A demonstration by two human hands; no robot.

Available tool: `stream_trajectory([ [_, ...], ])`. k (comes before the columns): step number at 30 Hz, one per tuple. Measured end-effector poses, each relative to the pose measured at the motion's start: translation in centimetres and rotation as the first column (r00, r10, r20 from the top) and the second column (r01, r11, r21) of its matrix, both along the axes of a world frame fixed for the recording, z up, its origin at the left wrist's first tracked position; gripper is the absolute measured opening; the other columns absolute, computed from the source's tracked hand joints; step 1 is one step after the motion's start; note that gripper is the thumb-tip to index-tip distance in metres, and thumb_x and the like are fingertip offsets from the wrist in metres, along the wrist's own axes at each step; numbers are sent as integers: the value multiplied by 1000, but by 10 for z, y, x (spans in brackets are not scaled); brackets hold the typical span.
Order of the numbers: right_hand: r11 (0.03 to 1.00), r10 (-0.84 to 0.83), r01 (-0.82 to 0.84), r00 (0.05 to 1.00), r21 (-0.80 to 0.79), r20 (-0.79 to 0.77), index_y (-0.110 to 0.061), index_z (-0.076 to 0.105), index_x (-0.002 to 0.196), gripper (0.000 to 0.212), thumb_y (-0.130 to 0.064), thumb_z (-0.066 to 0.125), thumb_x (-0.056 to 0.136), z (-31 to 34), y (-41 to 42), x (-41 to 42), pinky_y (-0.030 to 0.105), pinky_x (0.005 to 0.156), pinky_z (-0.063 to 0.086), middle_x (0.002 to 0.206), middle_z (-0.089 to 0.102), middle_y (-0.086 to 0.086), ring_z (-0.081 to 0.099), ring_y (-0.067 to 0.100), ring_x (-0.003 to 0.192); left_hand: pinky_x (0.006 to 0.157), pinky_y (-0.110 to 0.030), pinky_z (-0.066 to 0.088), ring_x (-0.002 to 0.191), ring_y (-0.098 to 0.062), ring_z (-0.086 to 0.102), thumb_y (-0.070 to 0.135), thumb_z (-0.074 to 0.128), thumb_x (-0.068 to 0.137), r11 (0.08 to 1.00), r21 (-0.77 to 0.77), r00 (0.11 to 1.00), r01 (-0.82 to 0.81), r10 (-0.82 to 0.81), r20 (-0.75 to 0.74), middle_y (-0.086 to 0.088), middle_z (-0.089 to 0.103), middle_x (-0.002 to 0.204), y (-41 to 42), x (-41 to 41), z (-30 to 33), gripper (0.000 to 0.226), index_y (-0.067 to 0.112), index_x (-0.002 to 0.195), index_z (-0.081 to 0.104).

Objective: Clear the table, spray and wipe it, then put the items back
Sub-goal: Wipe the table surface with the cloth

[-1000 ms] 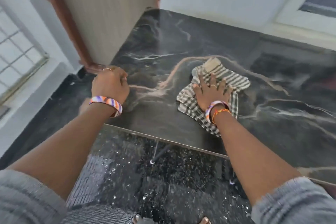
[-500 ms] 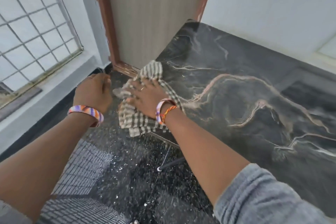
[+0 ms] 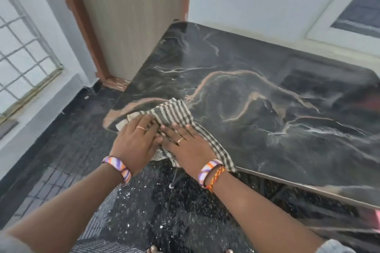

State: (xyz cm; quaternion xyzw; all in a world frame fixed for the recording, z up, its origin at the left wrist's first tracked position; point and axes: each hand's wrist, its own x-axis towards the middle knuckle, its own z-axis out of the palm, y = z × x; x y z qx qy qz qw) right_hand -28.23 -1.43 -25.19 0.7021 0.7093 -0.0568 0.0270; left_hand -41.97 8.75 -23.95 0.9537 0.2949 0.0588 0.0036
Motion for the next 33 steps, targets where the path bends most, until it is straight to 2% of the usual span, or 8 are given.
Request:
stream_trajectory([
  [3,994,-108,110,992,-27,72,-26,36,142,58,-27,25,85,0,-57,34,45,115,20,153,32,-3,34,25,139,83,-43,55,102,-34,66,49,22,92,981,23,980,193,-191,-54,-16,67,116,-28,40,-5,58,14,95,69],
  [7,962,-270,273,949,0,161,-32,42,132,84,-31,80,56,-15,-146,87,47,101,41,136,55,-7,58,21,120,88,-42,56,108,-30,65,52,36,82,884,-18,881,466,-466,-75,-13,68,115,-81,111,-6,51,16,102,67],
  [12,851,-524,521,835,62,167,-33,39,133,89,-25,79,53,-16,-262,149,47,102,27,135,56,-6,56,21,122,91,-41,55,118,-29,60,50,34,85,729,8,728,684,-683,-62,-12,64,125,-157,196,-3,53,17,114,64],
  [16,695,-719,713,688,95,96,-33,39,131,63,-30,42,68,-10,-350,197,42,103,23,133,58,-5,38,14,124,89,-38,54,113,-28,63,48,33,84,649,63,652,758,-758,-27,-11,66,121,-223,258,5,53,15,111,65],
  [20,520,-854,854,520,29,23,-34,35,135,58,-36,35,77,-7,-427,247,40,104,20,136,55,-5,37,14,128,89,-38,54,113,-27,63,47,33,82,646,61,646,761,-763,17,-12,66,122,-281,314,14,55,14,110,67],
  [24,363,-924,930,367,49,-107,-33,26,144,68,-55,16,81,-3,-485,287,39,116,12,150,28,-13,26,14,142,94,-46,50,121,-35,56,46,34,84,671,-46,673,740,-735,83,-18,58,130,-312,358,18,57,9,117,62],
  [28,138,-903,990,142,39,-406,-18,36,142,48,-33,42,97,0,-491,317,42,117,20,154,26,-1,17,23,145,105,-48,39,130,-41,43,48,25,86,695,-139,709,705,-694,126,-22,46,141,-320,393,19,64,6,125,55],
  [33,3,-976,1000,-2,-21,-217,-29,19,148,55,-44,32,97,-7,-473,349,48,114,23,159,6,-8,9,24,146,102,-50,44,126,-42,47,46,26,86,693,-173,713,700,-690,126,-23,48,138,-312,443,8,64,4,122,57],
])
